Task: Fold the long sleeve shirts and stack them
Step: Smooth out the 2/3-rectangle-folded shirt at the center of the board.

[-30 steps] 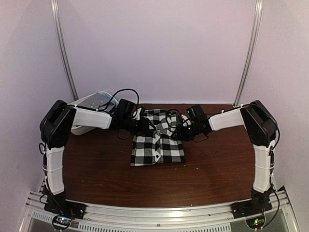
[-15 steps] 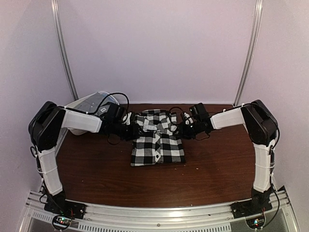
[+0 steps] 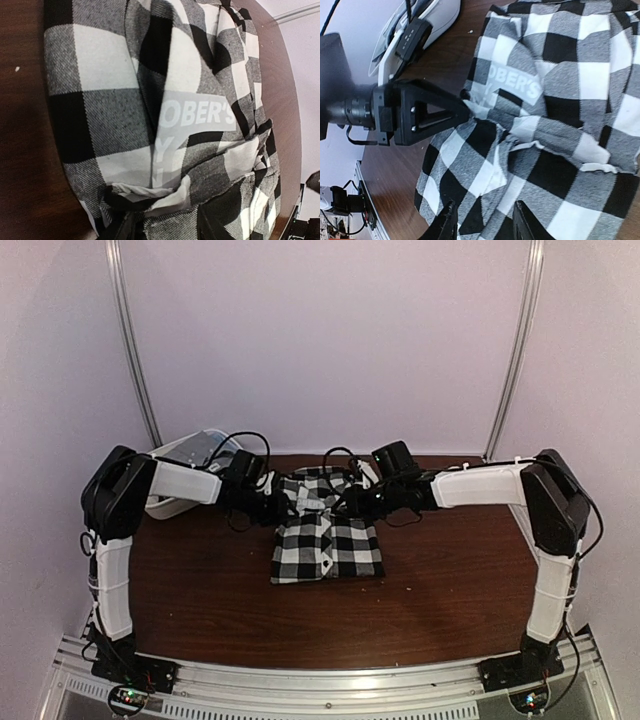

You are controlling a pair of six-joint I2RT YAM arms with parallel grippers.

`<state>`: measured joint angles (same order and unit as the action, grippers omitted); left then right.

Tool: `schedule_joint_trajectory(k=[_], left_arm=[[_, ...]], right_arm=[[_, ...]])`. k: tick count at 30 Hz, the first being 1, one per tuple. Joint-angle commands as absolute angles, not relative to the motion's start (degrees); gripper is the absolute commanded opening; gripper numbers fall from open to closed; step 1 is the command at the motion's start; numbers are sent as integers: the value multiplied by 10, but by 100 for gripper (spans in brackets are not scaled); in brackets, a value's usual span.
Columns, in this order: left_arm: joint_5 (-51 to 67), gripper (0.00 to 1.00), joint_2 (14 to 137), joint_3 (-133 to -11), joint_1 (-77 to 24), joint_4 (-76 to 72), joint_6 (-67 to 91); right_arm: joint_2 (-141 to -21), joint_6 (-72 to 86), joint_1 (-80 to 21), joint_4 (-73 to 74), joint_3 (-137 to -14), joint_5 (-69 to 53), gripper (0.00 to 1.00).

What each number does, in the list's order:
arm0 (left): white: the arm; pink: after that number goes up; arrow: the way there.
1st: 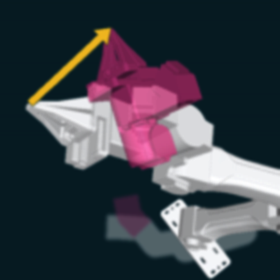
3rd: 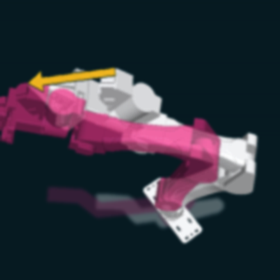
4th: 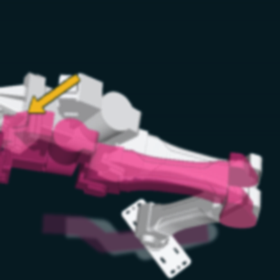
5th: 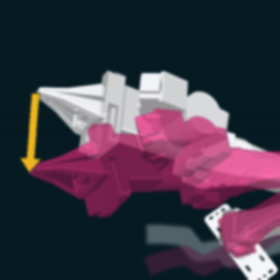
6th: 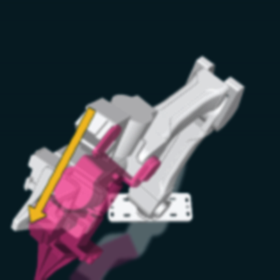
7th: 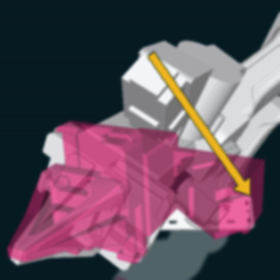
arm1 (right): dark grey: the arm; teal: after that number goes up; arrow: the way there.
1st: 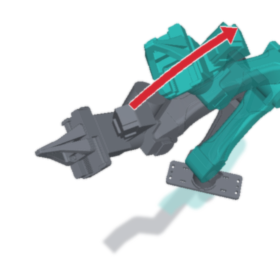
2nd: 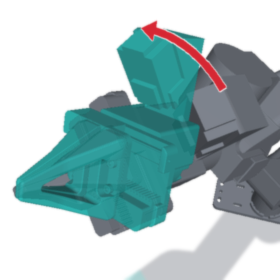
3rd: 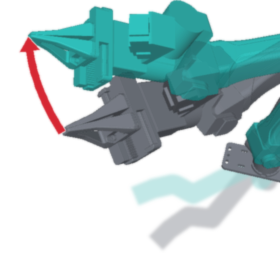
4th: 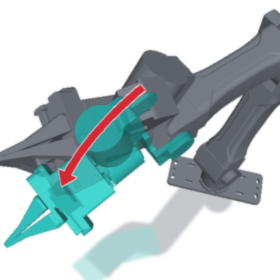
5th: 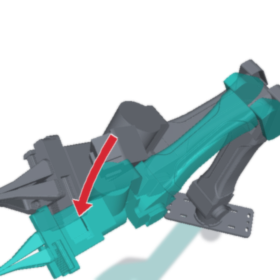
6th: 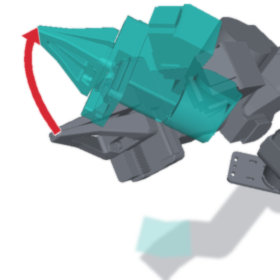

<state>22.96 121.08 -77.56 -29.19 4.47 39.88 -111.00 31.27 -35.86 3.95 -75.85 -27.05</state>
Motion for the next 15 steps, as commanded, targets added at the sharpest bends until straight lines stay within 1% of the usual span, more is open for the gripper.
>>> schedule_joint_trajectory(k=[1, 3, 8, 15], left_arm=[[211, 44, 1181, -805, -286, 72, 367], [199, 44, 1167, -813, -286, 91, 358], [183, 44, 1132, -810, -285, 114, 347], [198, 44, 1065, -768, -286, 110, 357]], right_arm=[[-1136, 319, -379, 23, -774, -299, 39], [-1155, 324, -382, 16, -783, -315, 39], [-1199, 326, -383, 14, -811, -323, 47], [-1247, 332, -376, 10, -863, -340, 50]])
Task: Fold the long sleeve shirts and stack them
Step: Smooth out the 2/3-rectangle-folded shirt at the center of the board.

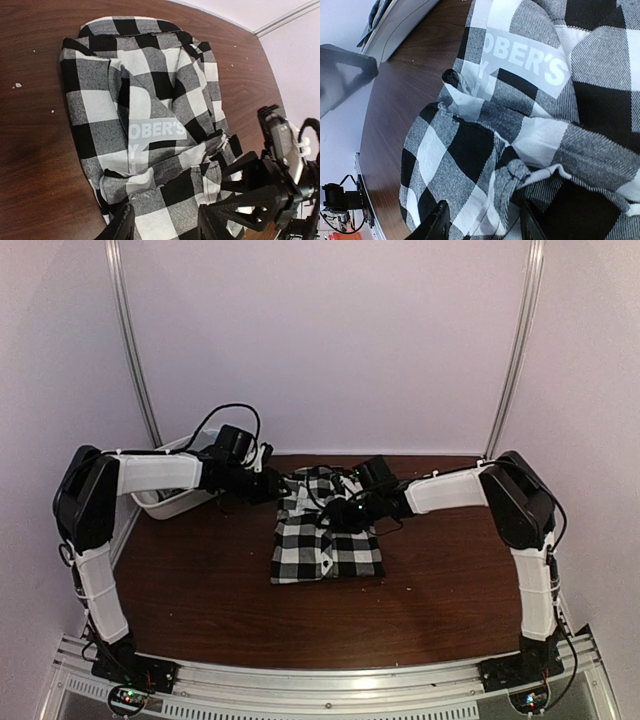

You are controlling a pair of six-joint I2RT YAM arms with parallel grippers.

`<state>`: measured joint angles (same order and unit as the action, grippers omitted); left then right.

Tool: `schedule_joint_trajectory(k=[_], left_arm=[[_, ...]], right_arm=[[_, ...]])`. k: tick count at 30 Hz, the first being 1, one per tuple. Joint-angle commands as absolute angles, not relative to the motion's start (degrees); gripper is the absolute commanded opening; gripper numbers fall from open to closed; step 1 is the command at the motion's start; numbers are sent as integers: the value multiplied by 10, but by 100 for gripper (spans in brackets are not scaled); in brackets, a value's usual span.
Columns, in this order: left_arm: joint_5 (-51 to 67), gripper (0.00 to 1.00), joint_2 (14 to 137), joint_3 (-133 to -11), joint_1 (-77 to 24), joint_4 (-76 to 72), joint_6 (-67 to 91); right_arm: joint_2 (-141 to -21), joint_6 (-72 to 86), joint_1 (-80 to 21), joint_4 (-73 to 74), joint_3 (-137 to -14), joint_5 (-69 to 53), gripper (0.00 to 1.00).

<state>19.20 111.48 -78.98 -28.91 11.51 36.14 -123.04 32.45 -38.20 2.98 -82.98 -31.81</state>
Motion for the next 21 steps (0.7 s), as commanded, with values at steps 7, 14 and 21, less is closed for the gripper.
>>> schedule_joint_trajectory(k=[7, 14, 21], left_arm=[[250, 44, 1019, -691, -317, 64, 391], [276, 44, 1044, -651, -368, -4, 436], [277, 44, 1119, -675, -389, -46, 454]], right_arm=[[-1293, 357, -354, -7, -906, -369, 50], [-1354, 376, -329, -33, -950, -392, 50], [-1353, 368, -317, -11, -984, -385, 53]])
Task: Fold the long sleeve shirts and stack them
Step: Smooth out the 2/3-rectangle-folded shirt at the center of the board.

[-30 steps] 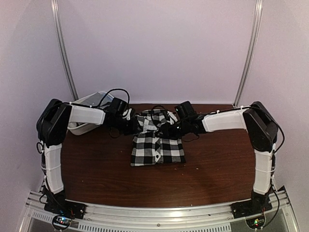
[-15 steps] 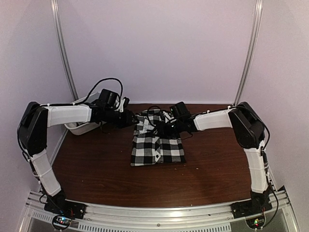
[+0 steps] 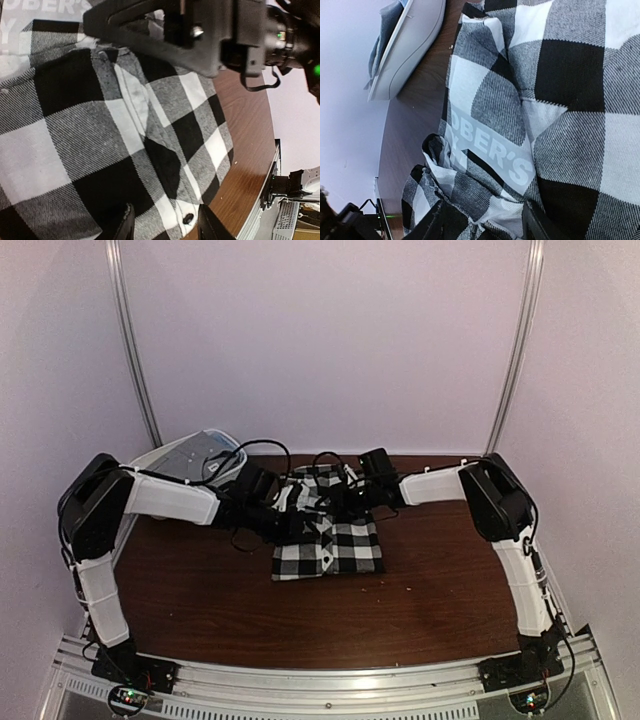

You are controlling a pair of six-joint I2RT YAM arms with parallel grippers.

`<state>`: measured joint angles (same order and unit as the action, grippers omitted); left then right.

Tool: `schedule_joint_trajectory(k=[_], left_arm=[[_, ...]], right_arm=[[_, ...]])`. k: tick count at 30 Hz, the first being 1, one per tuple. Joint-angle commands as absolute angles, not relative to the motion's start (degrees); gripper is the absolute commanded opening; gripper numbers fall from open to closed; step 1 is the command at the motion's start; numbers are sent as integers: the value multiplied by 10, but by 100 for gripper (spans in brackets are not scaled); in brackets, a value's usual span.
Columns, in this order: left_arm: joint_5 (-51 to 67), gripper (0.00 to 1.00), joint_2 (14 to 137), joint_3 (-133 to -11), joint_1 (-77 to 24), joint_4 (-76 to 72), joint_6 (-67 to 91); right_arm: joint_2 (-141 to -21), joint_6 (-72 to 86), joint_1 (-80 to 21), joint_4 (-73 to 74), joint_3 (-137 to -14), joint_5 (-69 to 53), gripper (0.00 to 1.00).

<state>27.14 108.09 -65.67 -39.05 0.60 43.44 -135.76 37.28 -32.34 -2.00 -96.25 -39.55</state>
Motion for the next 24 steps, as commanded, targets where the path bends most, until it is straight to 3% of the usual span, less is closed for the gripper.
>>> schedule_joint_trajectory(k=[1, 9, 17, 24], left_arm=[[277, 44, 1134, -681, -389, -47, 456], [256, 44, 1146, -693, -389, -42, 465], [201, 45, 1052, -603, -380, -46, 482], [184, 45, 1035, -543, -365, -64, 496]], right_arm=[[-1344, 364, -316, -5, -986, -379, 54], [-1234, 316, -318, 55, -936, -317, 57], [-1103, 318, -373, 2, -747, -297, 58], [-1087, 348, -432, -69, -675, -295, 53]])
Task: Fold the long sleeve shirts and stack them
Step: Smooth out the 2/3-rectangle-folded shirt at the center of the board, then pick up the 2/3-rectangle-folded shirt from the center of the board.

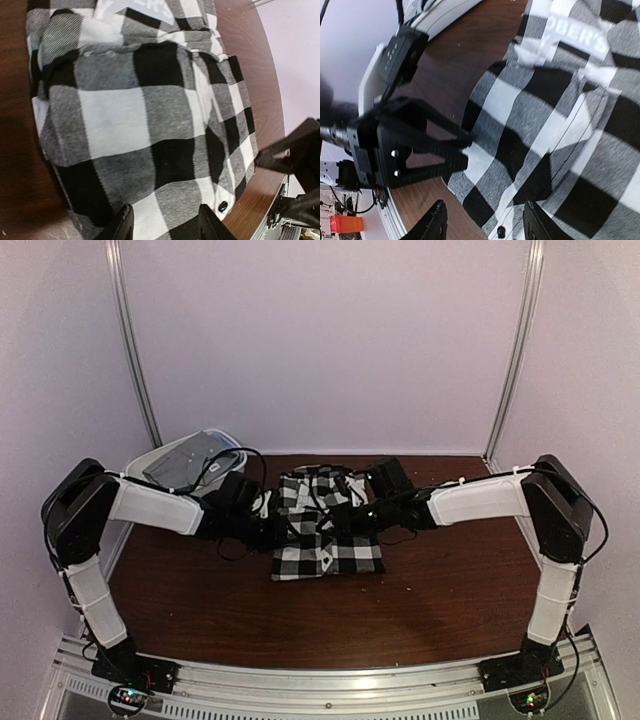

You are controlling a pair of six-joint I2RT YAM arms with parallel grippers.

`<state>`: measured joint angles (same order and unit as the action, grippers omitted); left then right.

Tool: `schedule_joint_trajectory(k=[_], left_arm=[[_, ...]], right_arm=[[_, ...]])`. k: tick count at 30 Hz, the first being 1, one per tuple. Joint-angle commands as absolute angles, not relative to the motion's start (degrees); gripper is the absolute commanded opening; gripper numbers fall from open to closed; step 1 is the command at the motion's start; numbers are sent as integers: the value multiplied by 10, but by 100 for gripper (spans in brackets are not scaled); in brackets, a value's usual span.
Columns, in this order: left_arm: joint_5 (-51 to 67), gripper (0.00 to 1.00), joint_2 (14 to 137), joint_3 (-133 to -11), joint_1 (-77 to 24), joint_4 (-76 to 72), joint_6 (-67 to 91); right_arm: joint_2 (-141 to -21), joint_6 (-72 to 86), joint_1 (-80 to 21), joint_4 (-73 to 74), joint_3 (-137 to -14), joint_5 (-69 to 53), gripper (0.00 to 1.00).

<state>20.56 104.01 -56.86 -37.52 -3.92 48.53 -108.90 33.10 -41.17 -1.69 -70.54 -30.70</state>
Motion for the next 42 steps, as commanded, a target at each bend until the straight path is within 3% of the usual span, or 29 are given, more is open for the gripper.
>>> schedule_joint_trajectory(k=[1, 17, 27, 42], left_arm=[[182, 45, 1037, -540, -364, -62, 495], [185, 45, 988, -494, -358, -41, 489], [215, 45, 889, -441, -370, -32, 486], [221, 45, 847, -347, -381, -63, 510]], right_arm=[[-1093, 351, -436, -74, -673, -297, 52], [-1118, 376, -449, -102, -604, -288, 47], [-1012, 386, -443, -98, -517, -264, 47], [-912, 402, -383, -122, -355, -252, 43]])
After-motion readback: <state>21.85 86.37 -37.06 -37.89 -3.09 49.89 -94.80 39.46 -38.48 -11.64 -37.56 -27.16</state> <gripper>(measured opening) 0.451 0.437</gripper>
